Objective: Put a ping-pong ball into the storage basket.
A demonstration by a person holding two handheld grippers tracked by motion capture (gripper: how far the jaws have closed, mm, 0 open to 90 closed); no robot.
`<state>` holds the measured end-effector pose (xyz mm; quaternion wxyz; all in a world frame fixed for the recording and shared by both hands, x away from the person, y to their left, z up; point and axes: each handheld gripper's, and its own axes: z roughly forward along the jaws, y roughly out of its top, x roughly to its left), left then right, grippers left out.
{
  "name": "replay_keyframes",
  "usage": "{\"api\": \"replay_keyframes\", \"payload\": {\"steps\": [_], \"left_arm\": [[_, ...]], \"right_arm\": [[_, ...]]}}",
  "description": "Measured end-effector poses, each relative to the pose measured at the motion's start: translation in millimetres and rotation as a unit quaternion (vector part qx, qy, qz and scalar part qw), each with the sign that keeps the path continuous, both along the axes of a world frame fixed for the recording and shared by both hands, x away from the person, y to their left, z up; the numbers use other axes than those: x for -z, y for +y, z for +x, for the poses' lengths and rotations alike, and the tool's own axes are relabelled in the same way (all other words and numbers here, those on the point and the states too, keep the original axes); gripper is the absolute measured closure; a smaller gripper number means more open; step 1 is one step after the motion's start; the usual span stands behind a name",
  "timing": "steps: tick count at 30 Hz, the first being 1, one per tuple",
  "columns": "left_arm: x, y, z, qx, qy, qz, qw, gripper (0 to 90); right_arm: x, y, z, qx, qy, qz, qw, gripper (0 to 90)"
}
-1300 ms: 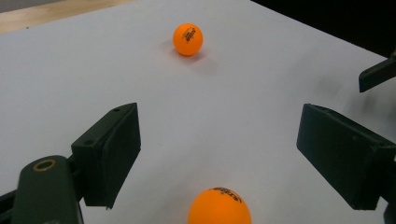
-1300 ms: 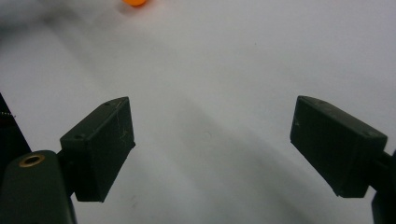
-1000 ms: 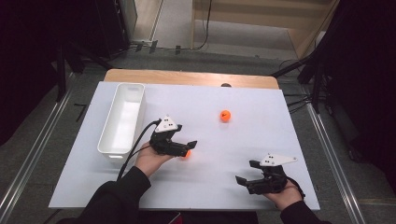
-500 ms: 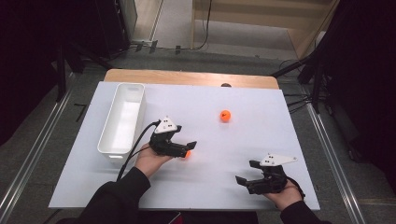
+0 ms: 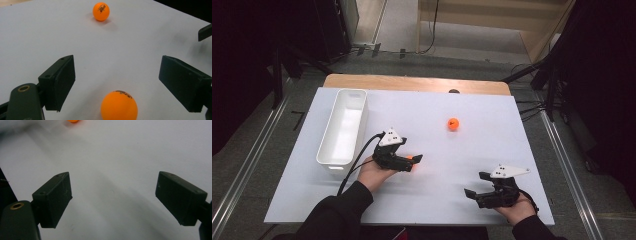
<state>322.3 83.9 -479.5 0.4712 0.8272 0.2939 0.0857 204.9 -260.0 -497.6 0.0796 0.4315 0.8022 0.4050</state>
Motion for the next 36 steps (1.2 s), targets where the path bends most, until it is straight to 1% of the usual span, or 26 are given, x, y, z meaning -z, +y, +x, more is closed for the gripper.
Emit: {"api": "replay_keyframes", "payload": {"steps": [2, 4, 6, 15, 17, 22, 26, 28, 33, 34, 36], "left_arm": [[1.1, -0.1, -0.2, 0.002, 0.001, 0.004, 1.0, 13.9], [4.6, 0.4, -0.9, 0.0, 0.002, 0.0, 1.0, 13.9], [6.3, 1.3, -1.6, -0.001, 0.004, 0.004, 1.0, 14.0], [12.6, 1.6, -2.6, -0.001, 0.009, 0.009, 0.9999, 15.1], [14.6, 1.0, -2.6, 0.001, 0.011, 0.015, 0.9998, 15.1], [17.4, -0.9, -3.3, 0.004, 0.013, 0.021, 0.9997, 15.1], [21.1, -4.4, -5.6, 0.014, 0.016, 0.032, 0.9993, 15.1], [21.9, -4.9, -5.8, 0.015, 0.017, 0.034, 0.9992, 15.1], [27.9, -6.3, -7.0, 0.015, 0.022, 0.039, 0.9989, 15.1], [29.1, -6.6, -7.2, 0.013, 0.025, 0.041, 0.9988, 15.1], [30.6, -6.5, -7.3, 0.012, 0.023, 0.048, 0.9985, 15.1]], "right_arm": [[0.1, 0.0, 0.0, 0.001, 0.0, 0.0, 1.0, 12.2], [0.2, 0.0, 0.0, 0.001, 0.0, -0.001, 1.0, 12.2], [0.2, 0.0, -0.1, 0.0, 0.0, -0.001, 1.0, 12.2], [-0.2, 0.2, -0.5, 0.001, 0.002, -0.001, 1.0, 12.1], [-0.2, 0.2, -0.6, 0.001, 0.002, -0.001, 1.0, 12.2], [-0.2, 0.1, -0.6, 0.001, 0.002, -0.001, 1.0, 12.2], [-0.2, 0.2, -0.6, 0.001, 0.002, -0.001, 1.0, 12.2], [-0.1, 0.3, -0.5, 0.0, 0.001, -0.001, 1.0, 12.2], [-0.2, 0.3, -0.8, -0.001, 0.002, -0.001, 1.0, 12.1], [-0.2, 0.3, -0.8, -0.001, 0.002, -0.001, 1.0, 12.1], [0.0, 0.3, -0.5, -0.003, -0.001, -0.003, 1.0, 12.2]]}}
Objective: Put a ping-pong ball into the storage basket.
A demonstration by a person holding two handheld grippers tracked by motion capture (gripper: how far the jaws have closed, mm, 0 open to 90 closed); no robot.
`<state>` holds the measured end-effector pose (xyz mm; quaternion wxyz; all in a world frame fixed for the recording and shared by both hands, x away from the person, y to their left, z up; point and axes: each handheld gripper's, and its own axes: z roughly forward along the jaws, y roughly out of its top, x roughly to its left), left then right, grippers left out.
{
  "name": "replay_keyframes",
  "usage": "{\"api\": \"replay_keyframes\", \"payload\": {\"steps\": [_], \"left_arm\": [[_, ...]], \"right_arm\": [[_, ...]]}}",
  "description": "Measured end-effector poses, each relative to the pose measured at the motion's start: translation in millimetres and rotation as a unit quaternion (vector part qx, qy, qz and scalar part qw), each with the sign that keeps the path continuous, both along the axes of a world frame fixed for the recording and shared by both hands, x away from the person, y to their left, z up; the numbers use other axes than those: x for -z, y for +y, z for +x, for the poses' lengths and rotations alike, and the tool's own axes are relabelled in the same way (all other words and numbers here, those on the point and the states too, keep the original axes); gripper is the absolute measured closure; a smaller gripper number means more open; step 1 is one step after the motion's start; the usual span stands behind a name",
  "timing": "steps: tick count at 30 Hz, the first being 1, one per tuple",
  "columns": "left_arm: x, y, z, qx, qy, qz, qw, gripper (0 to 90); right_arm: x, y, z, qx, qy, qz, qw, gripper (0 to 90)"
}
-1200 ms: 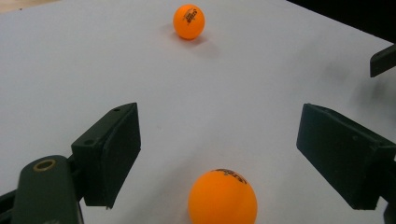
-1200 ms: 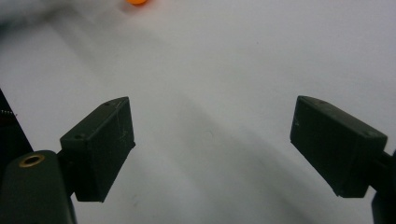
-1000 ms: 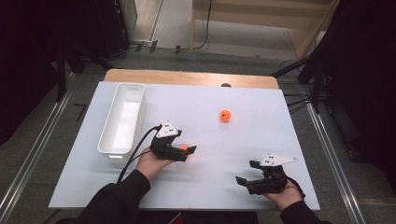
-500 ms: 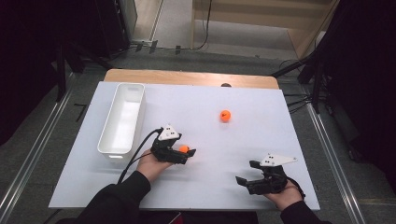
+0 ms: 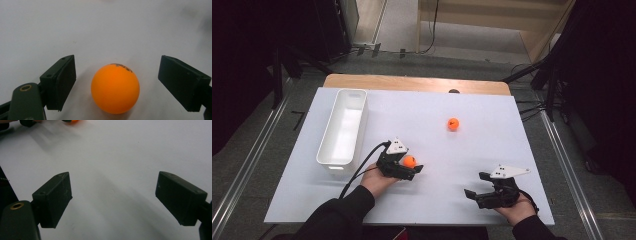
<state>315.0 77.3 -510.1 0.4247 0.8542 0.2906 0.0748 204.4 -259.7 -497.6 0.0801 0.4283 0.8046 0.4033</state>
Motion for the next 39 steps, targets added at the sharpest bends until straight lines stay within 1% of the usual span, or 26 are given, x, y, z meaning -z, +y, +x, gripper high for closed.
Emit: {"api": "replay_keyframes", "payload": {"steps": [2, 4, 5, 7, 10, 12, 13, 16, 18, 19, 21, 32, 35, 37, 38, 39], "left_arm": [[0.1, 0.0, 0.1, -0.001, 0.0, 0.001, 1.0, 15.1], [0.8, -0.3, 0.1, -0.006, 0.004, 0.009, 0.9999, 15.1], [0.8, -0.3, 0.1, -0.006, 0.004, 0.009, 0.9999, 15.0], [1.0, 0.0, 0.3, -0.005, 0.002, 0.021, 0.9998, 15.0], [1.3, -0.6, -0.2, -0.002, 0.003, 0.025, 0.9997, 15.0], [2.3, -2.9, -1.0, -0.001, 0.003, 0.036, 0.9993, 15.1], [2.6, -4.6, -1.4, 0.003, 0.0, 0.056, 0.9985, 15.0], [2.9, -7.3, -3.7, 0.007, -0.013, 0.073, 0.9972, 15.0], [3.4, -8.8, -5.1, 0.007, -0.019, 0.079, 0.9966, 15.0], [3.4, -8.8, -5.1, 0.007, -0.019, 0.079, 0.9966, 15.0], [3.5, -9.7, -5.9, 0.008, -0.026, 0.088, 0.9957, 14.9], [3.6, -9.6, -5.9, 0.006, -0.027, 0.087, 0.9958, 15.4], [3.1, -8.5, -6.4, -0.003, -0.027, 0.084, 0.9961, 19.6], [3.1, -8.2, -6.6, -0.004, -0.028, 0.083, 0.9961, 20.8], [3.3, -8.1, -7.0, -0.004, -0.029, 0.08, 0.9963, 22.4], [2.8, -7.5, -7.2, -0.001, -0.031, 0.082, 0.9961, 24.5]], "right_arm": [[-0.2, 0.4, -0.2, 0.0, 0.001, 0.0, 1.0, 12.2], [-0.2, 0.7, -0.2, 0.0, 0.002, -0.001, 1.0, 12.1], [-0.2, 0.7, -0.2, 0.0, 0.002, -0.001, 1.0, 12.1], [-0.2, 0.8, -0.3, 0.0, 0.001, -0.001, 1.0, 12.2], [-0.2, 0.8, -0.2, 0.0, 0.001, -0.001, 1.0, 12.1], [-0.2, 0.8, -0.2, 0.0, 0.002, -0.002, 1.0, 12.2], [-0.3, 0.9, -0.3, -0.001, 0.001, -0.002, 1.0, 12.2], [-0.3, 0.9, -0.3, 0.0, 0.001, -0.003, 1.0, 12.2], [-0.1, 0.9, -0.3, -0.001, 0.0, -0.003, 1.0, 12.2], [-0.1, 0.9, -0.3, -0.001, 0.0, -0.004, 1.0, 12.2], [0.0, 1.0, -0.4, -0.001, 0.001, -0.004, 1.0, 12.2], [0.1, 1.7, -0.8, -0.002, 0.003, -0.005, 1.0, 12.2], [0.1, 1.5, -0.8, -0.002, 0.002, -0.005, 1.0, 12.2], [0.1, 1.7, -0.8, -0.001, 0.003, -0.004, 1.0, 12.2], [0.1, 1.6, -0.8, -0.002, 0.003, -0.005, 1.0, 12.2], [0.2, 1.6, -0.6, -0.003, 0.001, -0.006, 1.0, 12.2]]}}
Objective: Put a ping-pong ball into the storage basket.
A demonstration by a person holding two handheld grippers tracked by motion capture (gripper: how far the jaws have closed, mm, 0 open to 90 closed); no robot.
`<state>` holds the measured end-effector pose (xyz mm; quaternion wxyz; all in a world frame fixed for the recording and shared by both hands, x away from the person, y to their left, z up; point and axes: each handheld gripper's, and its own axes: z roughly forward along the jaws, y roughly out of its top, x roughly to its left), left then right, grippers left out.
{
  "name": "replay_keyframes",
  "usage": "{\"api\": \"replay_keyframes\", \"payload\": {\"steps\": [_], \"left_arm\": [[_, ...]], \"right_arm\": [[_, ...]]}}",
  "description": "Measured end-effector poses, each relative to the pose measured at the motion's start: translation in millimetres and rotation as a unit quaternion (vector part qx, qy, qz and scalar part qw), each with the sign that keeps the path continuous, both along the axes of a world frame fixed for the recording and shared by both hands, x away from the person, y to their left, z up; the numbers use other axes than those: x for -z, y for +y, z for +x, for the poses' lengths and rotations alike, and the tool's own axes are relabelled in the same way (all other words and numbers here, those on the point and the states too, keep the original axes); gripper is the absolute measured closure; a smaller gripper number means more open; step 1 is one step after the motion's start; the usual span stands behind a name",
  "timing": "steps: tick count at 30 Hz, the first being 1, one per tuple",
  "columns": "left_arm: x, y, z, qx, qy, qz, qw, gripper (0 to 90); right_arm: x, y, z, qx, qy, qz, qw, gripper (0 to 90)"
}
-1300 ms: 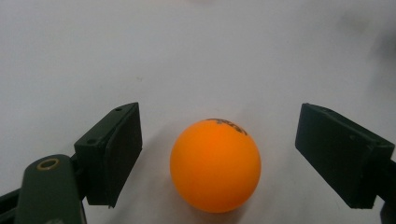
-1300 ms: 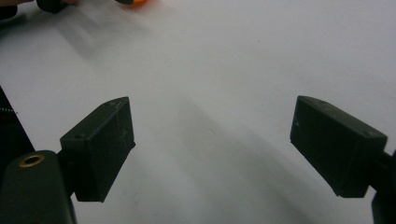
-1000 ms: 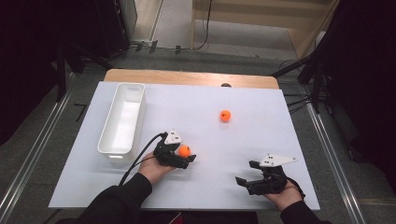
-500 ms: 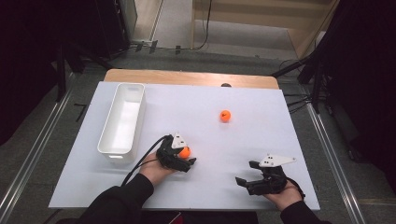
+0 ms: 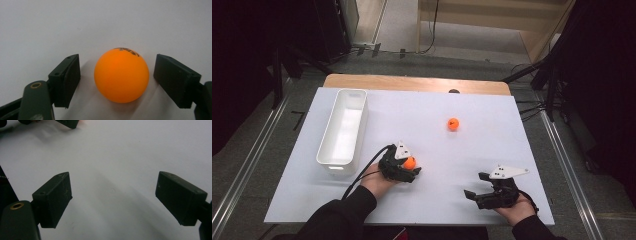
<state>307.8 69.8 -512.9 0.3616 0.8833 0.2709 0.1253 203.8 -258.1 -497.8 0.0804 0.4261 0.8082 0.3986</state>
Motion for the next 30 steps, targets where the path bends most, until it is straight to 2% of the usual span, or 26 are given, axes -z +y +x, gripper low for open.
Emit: {"api": "replay_keyframes", "payload": {"steps": [3, 7, 12, 16, 21, 30], "left_arm": [[-0.3, 0.1, -1.8, 0.005, -0.004, -0.002, 1.0, 32.5], [-0.6, 0.3, -2.3, 0.001, -0.002, -0.004, 1.0, 33.9], [-1.1, 0.9, -2.7, -0.004, -0.001, -0.007, 1.0, 42.2], [-0.7, 1.7, -2.2, -0.006, -0.005, -0.01, 0.9999, 43.5], [-1.0, 3.3, -1.6, -0.014, -0.005, -0.012, 0.9998, 50.0], [-1.0, 3.7, -1.2, -0.013, -0.004, -0.013, 0.9998, 50.2]], "right_arm": [[0.2, 0.4, 0.0, -0.001, 0.0, -0.001, 1.0, 12.2], [0.2, 0.8, 0.0, -0.001, 0.0, -0.001, 1.0, 12.2], [0.1, 0.9, -0.2, -0.003, 0.002, -0.001, 1.0, 12.2], [0.2, 1.2, -0.2, -0.003, 0.003, -0.001, 1.0, 12.2], [0.2, 1.2, -0.1, -0.003, 0.003, -0.001, 1.0, 12.2], [0.2, 1.3, -0.1, -0.003, 0.003, -0.001, 1.0, 12.2]]}}
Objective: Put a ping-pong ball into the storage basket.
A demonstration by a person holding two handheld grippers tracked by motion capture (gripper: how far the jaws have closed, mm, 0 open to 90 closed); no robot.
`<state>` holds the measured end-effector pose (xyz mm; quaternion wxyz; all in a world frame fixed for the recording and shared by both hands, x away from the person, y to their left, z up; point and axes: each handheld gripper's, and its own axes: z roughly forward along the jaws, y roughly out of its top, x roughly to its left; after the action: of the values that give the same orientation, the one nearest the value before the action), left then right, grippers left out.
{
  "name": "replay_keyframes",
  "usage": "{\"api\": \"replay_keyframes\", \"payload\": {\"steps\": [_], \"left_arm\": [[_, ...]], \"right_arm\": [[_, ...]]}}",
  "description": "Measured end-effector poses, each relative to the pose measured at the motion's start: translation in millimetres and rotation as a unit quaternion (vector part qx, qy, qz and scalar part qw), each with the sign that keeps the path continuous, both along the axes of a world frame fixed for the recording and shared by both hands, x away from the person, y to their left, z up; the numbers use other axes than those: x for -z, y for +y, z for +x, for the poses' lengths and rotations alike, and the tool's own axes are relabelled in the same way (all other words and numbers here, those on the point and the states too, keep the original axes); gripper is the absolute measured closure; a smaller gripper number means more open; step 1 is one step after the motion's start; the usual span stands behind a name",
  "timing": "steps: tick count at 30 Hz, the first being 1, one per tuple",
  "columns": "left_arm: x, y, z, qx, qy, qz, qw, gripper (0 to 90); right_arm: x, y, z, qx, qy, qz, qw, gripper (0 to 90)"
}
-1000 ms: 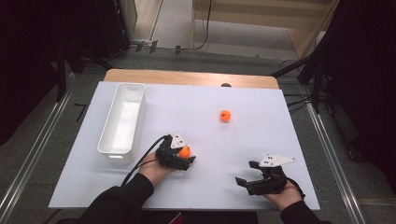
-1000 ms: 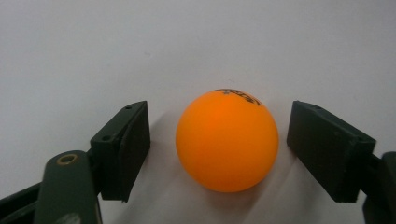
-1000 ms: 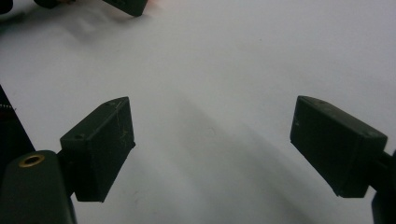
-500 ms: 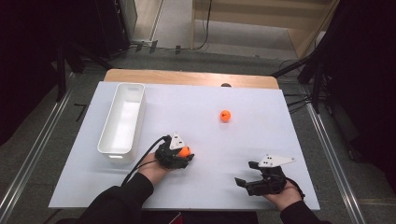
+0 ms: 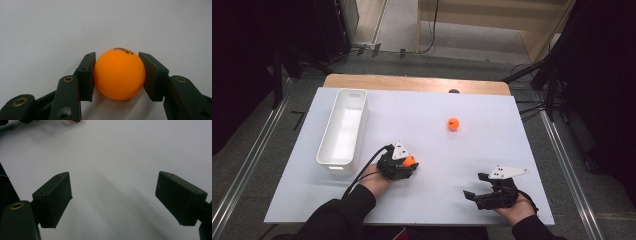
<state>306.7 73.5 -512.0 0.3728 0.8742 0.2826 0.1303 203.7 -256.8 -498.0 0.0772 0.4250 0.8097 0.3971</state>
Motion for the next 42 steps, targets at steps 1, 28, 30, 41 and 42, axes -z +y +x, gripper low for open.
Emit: {"api": "replay_keyframes", "payload": {"steps": [1, 28, 30, 41, 42], "left_arm": [[0.0, 0.0, 0.0, 0.0, 0.0, 0.0, 1.0, 50.3], [-2.1, 2.0, 1.3, -0.005, 0.006, -0.004, 1.0, 50.7], [-2.5, 2.2, 1.3, -0.006, 0.006, -0.007, 0.9999, 50.7], [-8.1, 5.1, 1.3, -0.007, 0.009, -0.013, 0.9999, 50.7], [-8.2, 4.9, 1.3, -0.007, 0.008, -0.014, 0.9998, 50.7]], "right_arm": [[0.0, 0.0, 0.0, 0.0, 0.0, 0.0, 1.0, 12.2], [0.1, 0.4, -0.2, 0.0, 0.003, 0.001, 1.0, 12.2], [0.0, 0.3, -0.2, 0.0, 0.003, 0.001, 1.0, 12.2], [0.0, -0.1, 0.1, -0.001, 0.0, 0.001, 1.0, 12.2], [0.0, -0.1, 0.1, -0.001, 0.001, 0.001, 1.0, 12.2]]}}
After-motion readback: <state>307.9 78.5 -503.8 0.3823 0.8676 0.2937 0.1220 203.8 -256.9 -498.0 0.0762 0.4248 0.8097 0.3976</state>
